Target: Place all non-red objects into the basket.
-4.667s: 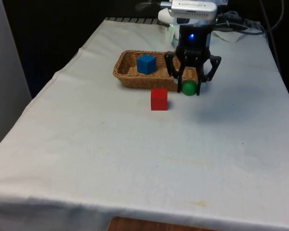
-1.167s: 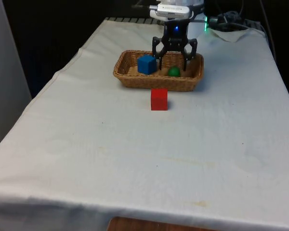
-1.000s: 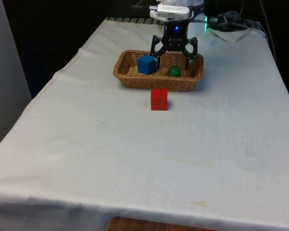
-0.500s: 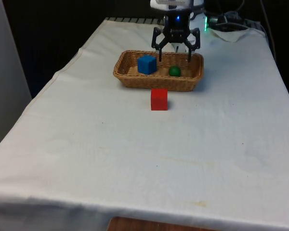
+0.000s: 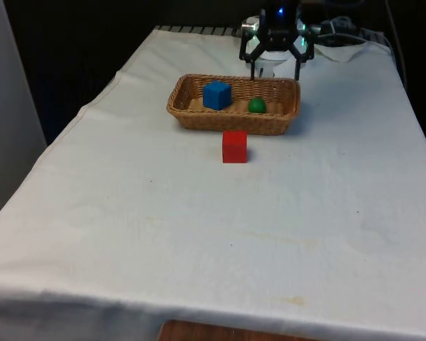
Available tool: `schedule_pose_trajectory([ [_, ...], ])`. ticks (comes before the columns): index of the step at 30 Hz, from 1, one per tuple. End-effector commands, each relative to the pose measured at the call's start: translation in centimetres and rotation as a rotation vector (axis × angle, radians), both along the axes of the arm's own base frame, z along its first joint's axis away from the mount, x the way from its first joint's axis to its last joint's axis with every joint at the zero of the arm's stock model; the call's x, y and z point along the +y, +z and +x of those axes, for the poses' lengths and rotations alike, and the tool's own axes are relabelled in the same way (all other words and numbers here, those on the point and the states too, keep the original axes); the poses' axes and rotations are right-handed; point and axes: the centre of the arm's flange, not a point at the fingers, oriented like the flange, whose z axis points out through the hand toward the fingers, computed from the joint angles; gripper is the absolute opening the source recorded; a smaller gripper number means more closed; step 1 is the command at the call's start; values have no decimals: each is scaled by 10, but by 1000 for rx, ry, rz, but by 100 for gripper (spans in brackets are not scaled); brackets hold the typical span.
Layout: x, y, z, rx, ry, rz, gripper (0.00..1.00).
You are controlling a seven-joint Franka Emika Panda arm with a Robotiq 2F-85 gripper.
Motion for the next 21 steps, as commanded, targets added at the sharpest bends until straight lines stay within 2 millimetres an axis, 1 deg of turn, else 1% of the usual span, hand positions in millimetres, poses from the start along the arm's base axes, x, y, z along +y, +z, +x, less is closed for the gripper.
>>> schedule_pose_trajectory([
  [1, 8, 0, 4, 8, -1, -2, 100],
  [5, 21, 6, 14, 7, 1, -4, 100],
  [6, 19, 5, 12, 0, 5, -7, 100],
  [11, 31, 15, 25, -1, 1, -6, 100],
  [13, 32, 19, 27, -2, -2, -6, 100],
  [14, 31, 18, 27, -9, 2, -9, 100],
  [21, 34, 34, 31, -16, -23, 6, 100],
])
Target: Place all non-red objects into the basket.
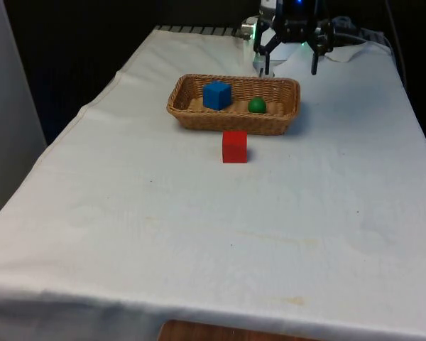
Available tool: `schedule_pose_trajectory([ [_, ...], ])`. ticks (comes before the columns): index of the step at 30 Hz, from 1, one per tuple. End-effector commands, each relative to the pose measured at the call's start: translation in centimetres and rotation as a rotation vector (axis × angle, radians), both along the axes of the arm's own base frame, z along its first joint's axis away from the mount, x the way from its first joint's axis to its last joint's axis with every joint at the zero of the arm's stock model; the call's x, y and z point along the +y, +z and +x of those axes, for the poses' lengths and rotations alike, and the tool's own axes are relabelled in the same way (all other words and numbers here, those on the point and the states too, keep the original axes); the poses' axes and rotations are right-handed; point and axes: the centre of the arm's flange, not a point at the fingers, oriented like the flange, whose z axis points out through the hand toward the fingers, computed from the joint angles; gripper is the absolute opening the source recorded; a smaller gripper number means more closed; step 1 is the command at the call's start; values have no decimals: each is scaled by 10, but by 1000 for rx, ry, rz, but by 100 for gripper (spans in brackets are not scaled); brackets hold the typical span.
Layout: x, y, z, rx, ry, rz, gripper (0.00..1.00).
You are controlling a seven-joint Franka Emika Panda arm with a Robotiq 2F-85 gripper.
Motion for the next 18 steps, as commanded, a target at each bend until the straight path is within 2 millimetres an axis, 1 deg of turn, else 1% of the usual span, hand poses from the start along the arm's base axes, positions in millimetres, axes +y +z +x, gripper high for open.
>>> schedule_pose_trajectory([
  [1, 0, 1, 0, -1, -3, 2, 100],
  [2, 3, 4, -1, 0, -10, 11, 100],
  [15, 1, 24, 3, -28, -58, 48, 100],
  [17, 1, 27, 4, -31, -64, 54, 100],
  [18, 0, 25, 4, -38, -58, 45, 100],
])
